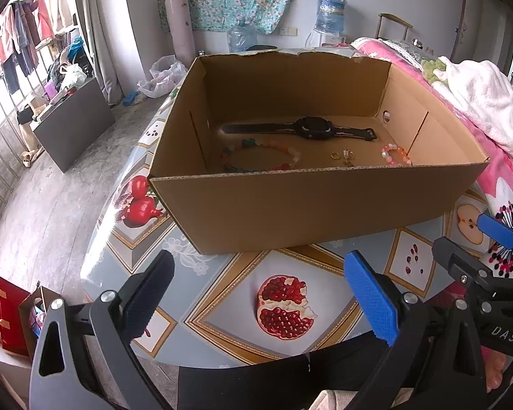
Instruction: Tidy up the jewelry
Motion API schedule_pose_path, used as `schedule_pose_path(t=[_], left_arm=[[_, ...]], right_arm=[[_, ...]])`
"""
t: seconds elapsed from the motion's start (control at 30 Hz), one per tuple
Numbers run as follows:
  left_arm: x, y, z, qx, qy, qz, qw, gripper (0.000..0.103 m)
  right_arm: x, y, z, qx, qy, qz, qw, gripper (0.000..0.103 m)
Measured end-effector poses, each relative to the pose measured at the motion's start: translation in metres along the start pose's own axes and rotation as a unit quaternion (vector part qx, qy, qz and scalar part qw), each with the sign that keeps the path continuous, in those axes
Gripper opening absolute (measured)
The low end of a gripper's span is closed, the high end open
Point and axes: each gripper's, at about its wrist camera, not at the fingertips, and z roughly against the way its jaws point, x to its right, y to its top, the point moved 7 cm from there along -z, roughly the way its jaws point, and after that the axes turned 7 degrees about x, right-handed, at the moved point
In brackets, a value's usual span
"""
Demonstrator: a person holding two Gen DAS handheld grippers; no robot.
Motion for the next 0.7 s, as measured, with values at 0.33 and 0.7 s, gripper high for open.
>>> schedule_pose_path(t=[0.33, 0.7], left_arm=[[0.0018, -0.0007, -0.0008, -0.001, -0.001, -0.004, 1.0000, 0.098], [0.0018, -0.0010, -0.0015, -0.003, -0.002, -0.005, 1.0000, 0.098]], right_arm=[[-0.0005, 0.0006, -0.0021, -0.002, 0.000, 0.002, 1.000, 0.093], [-0.0033, 0.0009, -0.0029, -0.005, -0.002, 0.002, 1.000, 0.093]])
